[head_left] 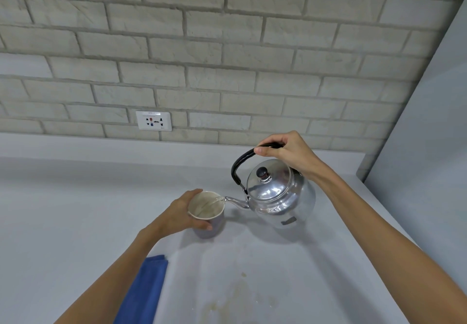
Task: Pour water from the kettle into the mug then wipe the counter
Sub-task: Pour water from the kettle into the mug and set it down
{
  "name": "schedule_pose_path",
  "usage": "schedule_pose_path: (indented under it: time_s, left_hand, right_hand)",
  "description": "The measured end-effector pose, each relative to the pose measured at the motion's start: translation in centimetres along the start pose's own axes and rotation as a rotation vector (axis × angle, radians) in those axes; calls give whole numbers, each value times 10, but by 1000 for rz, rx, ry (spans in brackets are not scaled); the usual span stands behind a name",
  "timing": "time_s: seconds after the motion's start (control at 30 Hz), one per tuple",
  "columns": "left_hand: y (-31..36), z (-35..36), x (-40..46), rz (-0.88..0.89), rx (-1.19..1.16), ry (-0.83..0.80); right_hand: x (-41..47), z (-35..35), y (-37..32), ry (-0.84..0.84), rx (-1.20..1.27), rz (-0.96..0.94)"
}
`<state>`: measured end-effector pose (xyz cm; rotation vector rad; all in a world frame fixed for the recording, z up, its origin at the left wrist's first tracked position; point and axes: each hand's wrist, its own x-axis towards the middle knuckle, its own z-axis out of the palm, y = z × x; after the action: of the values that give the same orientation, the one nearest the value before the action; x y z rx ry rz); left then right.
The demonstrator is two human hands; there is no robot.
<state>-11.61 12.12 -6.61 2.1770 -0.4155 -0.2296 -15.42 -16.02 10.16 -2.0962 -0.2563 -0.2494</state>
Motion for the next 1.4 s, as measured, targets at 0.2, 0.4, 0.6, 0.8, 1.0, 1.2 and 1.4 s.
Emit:
schedule_pose_path:
  time_s: [0.2, 0.4, 0.6, 0.8, 1.0, 1.2, 1.4]
  left_hand:
    - [0, 0, 0, -3, -3, 3]
    - [0, 0, 1, 2, -8, 2]
    - [0, 0, 0, -4, -7, 2]
    - [-1, 1, 1, -6, -13, 3]
    - [-1, 1, 1, -6, -3, 4]
    - [-1, 0, 1, -6, 3, 3]
    - [-1, 0, 1, -5, 10, 6]
  right_hand:
    - [0, -2, -2, -12, -11, 0]
    - [2, -3, -6, -27, -22, -7]
    - [6, -5, -10, -38, -38, -15]
    - [8, -6, -13, -32, -56, -25]
    - [8, -8, -18, -41, -94, -41]
    - [8, -11, -22, -36, -125, -45]
    - [8, -12, -27, -25, -140, -41]
